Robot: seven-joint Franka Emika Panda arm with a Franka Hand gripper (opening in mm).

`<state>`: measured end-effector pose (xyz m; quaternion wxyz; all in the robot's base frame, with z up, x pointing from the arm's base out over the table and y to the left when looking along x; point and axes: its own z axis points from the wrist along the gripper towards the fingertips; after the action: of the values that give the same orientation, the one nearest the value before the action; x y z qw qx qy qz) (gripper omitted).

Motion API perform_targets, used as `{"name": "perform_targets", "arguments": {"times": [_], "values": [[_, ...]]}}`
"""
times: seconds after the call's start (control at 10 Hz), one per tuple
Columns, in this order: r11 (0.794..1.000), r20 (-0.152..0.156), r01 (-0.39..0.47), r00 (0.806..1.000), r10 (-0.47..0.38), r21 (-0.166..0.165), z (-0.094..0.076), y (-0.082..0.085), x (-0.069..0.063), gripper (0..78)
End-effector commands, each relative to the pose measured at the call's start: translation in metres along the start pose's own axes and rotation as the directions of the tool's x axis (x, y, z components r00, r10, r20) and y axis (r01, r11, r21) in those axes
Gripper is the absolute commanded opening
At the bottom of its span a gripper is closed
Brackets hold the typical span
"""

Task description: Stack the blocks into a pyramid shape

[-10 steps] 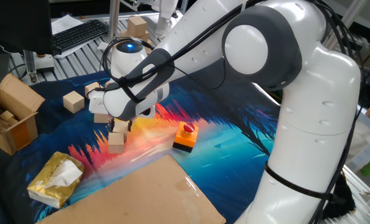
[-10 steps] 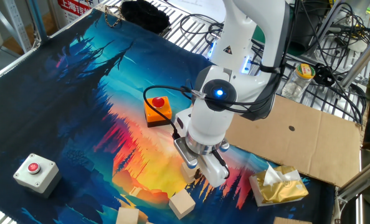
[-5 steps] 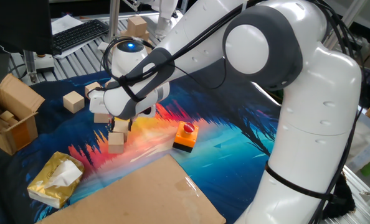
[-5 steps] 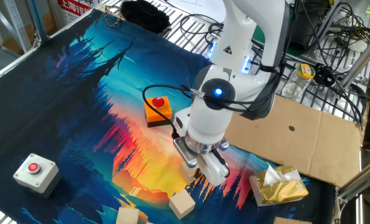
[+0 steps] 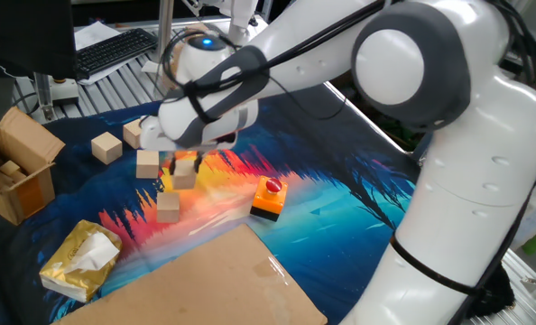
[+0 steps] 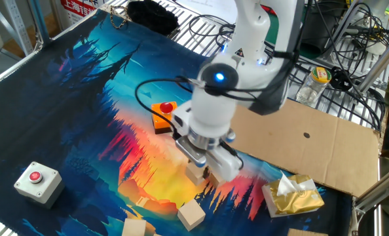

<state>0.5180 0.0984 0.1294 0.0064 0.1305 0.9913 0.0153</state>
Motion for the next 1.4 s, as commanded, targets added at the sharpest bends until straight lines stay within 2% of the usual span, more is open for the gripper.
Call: {"name": "perform_targets", "arguments": {"times": [0.1, 0.7, 1.4], "values": [[0.978, 0.006, 0.209, 0.978, -0.209, -0.025, -0.013, -0.038, -0.020, 1.1], [0.963, 0.018, 0.269, 0.963, -0.269, -0.007, -0.009, -0.059, -0.028, 1.1], [0.960, 0.012, 0.279, 0.960, -0.279, 0.002, -0.008, -0.066, -0.035, 1.1]]}}
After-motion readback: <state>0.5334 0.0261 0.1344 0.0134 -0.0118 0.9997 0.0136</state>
